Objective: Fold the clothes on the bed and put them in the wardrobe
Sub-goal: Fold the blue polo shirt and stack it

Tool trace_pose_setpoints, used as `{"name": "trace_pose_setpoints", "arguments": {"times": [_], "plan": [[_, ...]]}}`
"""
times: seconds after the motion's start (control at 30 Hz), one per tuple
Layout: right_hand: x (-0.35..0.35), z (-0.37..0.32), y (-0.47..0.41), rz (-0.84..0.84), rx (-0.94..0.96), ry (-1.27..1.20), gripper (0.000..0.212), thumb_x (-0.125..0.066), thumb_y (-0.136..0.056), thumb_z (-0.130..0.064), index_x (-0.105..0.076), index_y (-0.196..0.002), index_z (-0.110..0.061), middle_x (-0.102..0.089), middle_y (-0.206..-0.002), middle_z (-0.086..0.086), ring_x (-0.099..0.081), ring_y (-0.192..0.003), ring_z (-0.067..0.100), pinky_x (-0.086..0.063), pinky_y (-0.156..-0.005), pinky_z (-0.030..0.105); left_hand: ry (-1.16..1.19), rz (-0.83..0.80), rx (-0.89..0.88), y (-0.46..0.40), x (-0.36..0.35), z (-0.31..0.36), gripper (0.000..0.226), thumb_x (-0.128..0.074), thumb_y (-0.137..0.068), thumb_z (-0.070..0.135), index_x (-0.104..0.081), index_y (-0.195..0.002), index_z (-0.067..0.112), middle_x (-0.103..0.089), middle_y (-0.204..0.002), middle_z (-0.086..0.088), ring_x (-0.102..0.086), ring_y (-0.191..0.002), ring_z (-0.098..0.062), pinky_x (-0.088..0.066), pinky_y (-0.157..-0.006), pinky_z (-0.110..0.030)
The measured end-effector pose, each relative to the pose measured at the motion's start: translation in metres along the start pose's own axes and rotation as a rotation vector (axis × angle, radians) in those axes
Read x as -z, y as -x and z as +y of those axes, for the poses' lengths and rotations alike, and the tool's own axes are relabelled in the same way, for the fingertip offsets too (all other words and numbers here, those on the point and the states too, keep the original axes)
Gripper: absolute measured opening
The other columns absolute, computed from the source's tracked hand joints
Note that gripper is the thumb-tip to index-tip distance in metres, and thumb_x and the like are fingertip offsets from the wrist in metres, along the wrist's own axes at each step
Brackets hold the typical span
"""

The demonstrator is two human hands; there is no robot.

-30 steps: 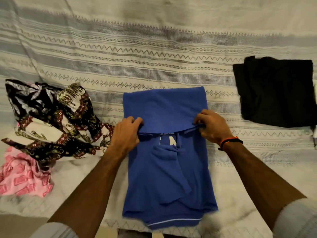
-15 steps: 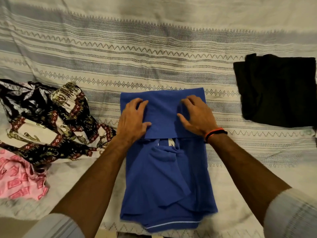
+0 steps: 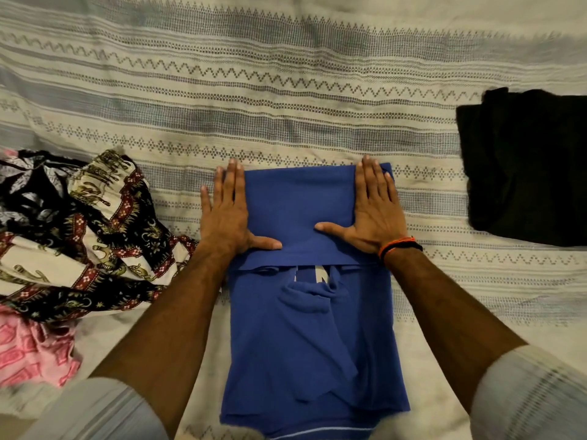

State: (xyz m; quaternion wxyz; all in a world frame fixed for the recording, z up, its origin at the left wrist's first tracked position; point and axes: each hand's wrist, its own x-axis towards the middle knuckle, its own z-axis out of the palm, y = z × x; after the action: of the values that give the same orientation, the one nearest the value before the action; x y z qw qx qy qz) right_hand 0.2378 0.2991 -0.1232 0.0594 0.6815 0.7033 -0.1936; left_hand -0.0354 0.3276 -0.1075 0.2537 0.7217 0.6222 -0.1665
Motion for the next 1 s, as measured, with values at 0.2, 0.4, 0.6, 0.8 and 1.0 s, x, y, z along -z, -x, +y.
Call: {"name": "trace_pose_setpoints", "arguments": {"times": [0.2, 0.4, 0.6, 0.8, 1.0], "plan": [[0.015, 0.009, -0.005, 0.141, 0.016, -0.104, 0.079, -0.031, -0.093, -0.061, -0.031, -0.150, -0.005, -0.028, -0.156, 0.014, -0.025, -0.144, 0.032, -0.014, -0.119, 0.046, 0.165, 0.255, 0.014, -0.001, 0.009, 0.001, 0.101, -0.050, -0.083, 0.071, -0.016, -0.155, 0.008, -0.013, -0.162, -0.011, -0.014, -0.148, -0.031, -0.013, -0.119, -0.049], [0.048, 0.018, -0.030, 0.105, -0.015, -0.079, 0.042, -0.062, -0.084, -0.025, -0.057, -0.124, -0.014, -0.055, -0.120, 0.012, -0.047, -0.114, 0.033, -0.023, -0.104, 0.046, 0.065, 0.335, 0.039, -0.017, 0.039, 0.000, 0.032, -0.058, -0.096, 0.022, -0.057, -0.127, 0.013, -0.053, -0.126, -0.017, -0.044, -0.116, -0.034, -0.036, -0.098, -0.043], [0.079, 0.019, -0.020, 0.034, 0.039, -0.091, 0.033, -0.072, -0.075, -0.017, -0.068, -0.107, -0.017, -0.057, -0.113, 0.007, -0.053, -0.108, 0.029, -0.032, -0.096, 0.042, -0.005, 0.285, 0.050, 0.003, 0.058, 0.005, 0.025, -0.066, -0.089, 0.015, -0.061, -0.113, 0.010, -0.061, -0.111, -0.014, -0.054, -0.103, -0.033, -0.042, -0.090, -0.043], [0.096, 0.014, 0.031, 0.098, 0.042, -0.147, 0.028, -0.067, -0.070, -0.008, -0.065, -0.096, -0.019, -0.072, -0.088, 0.008, -0.063, -0.085, 0.038, -0.047, -0.077, 0.041, 0.168, 0.359, 0.056, 0.061, 0.067, 0.013, 0.020, -0.064, -0.088, 0.004, -0.050, -0.097, 0.016, -0.057, -0.088, -0.005, -0.053, -0.081, -0.023, -0.040, -0.072, -0.035], [0.097, 0.008, 0.096, 0.198, 0.078, -0.166, 0.037, -0.066, -0.071, -0.005, -0.073, -0.104, -0.021, -0.075, -0.095, 0.006, -0.066, -0.091, 0.034, -0.053, -0.079, 0.039, 0.119, 0.388, -0.001, 0.121, 0.058, 0.015, 0.028, -0.068, -0.086, 0.009, -0.062, -0.113, 0.016, -0.067, -0.106, -0.011, -0.063, -0.095, -0.030, -0.051, -0.083, -0.042]]}}
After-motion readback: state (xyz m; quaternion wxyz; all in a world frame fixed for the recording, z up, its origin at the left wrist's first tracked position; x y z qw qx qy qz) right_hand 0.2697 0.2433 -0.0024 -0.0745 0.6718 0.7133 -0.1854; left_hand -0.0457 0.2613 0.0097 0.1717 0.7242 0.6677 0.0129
